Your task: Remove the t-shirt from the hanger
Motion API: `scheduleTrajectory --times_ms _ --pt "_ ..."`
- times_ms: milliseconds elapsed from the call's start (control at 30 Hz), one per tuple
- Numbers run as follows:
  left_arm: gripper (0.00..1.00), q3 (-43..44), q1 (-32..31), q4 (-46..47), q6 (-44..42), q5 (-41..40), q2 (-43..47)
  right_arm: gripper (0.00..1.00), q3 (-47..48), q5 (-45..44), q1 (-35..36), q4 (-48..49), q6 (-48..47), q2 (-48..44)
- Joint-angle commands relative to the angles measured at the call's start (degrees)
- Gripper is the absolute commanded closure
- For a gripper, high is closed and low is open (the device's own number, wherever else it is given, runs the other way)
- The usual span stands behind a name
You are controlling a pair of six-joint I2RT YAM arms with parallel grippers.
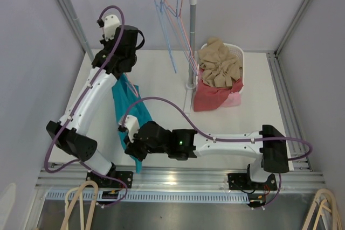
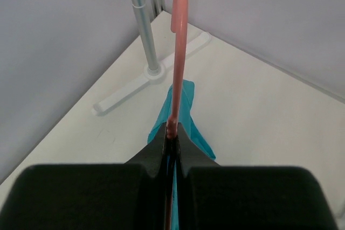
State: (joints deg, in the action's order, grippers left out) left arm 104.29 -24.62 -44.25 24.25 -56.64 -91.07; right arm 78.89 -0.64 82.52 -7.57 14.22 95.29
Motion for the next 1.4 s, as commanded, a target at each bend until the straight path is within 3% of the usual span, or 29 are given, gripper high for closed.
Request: scheduleTrajectory --times_ms 0,233,600,700,767,900,1133,1233,1267,1333,1367 --pt "0.99 3.28 0.01 -1.61 3.43 4.86 5.45 1.0 -1.1 -4.88 -1.39 -5.44 -0.43 2.36" --pt "0.99 -4.26 -0.08 -5.93 6.16 21.2 20.91 1.0 -11.04 -12.71 -6.75 1.95 5.29 -4.93" --pt "0.99 -14.11 -0.07 -11.12 7.82 44.15 39.54 1.0 -2.79 -8.59 -18.7 -3.5 0.99 2.09" --pt "0.99 -16.75 -0.08 -10.59 8.27 41.98 45.97 1.0 2.39 -7.45 -20.29 -3.94 -0.94 6.66" --pt "0.99 -16.14 -0.08 -12.17 7.48 34.96 48.34 1.0 6.86 -5.25 -21.78 -6.56 -1.3 12.01" --pt "0.99 -13.76 -0.07 -12.44 5.37 26.95 51.06 0.98 22.91 -1.21 -23.81 -12.54 -1.39 23.17" --pt "0.99 -16.65 -0.07 -3.84 -2.44 20.09 55.2 0.78 45.8 0.64 -24.69 -26.24 -2.53 40.31" --pt "0.99 -16.84 -0.08 0.21 -5.09 19.99 55.73 0.54 52.3 2.84 -24.78 -30.73 -2.88 45.24" --pt "0.99 -16.75 -0.08 1.17 -5.44 19.99 55.73 0.38 53.02 3.54 -24.86 -31.27 -3.05 46.38" --pt "0.99 -15.79 -0.08 1.27 -5.88 20.17 55.39 0.36 52.6 3.72 -24.86 -32.06 -3.41 46.57" --pt "0.99 -15.7 -0.08 1.27 -6.06 20.25 55.3 0.31 52.16 3.89 -25.04 -32.24 -3.49 46.48"
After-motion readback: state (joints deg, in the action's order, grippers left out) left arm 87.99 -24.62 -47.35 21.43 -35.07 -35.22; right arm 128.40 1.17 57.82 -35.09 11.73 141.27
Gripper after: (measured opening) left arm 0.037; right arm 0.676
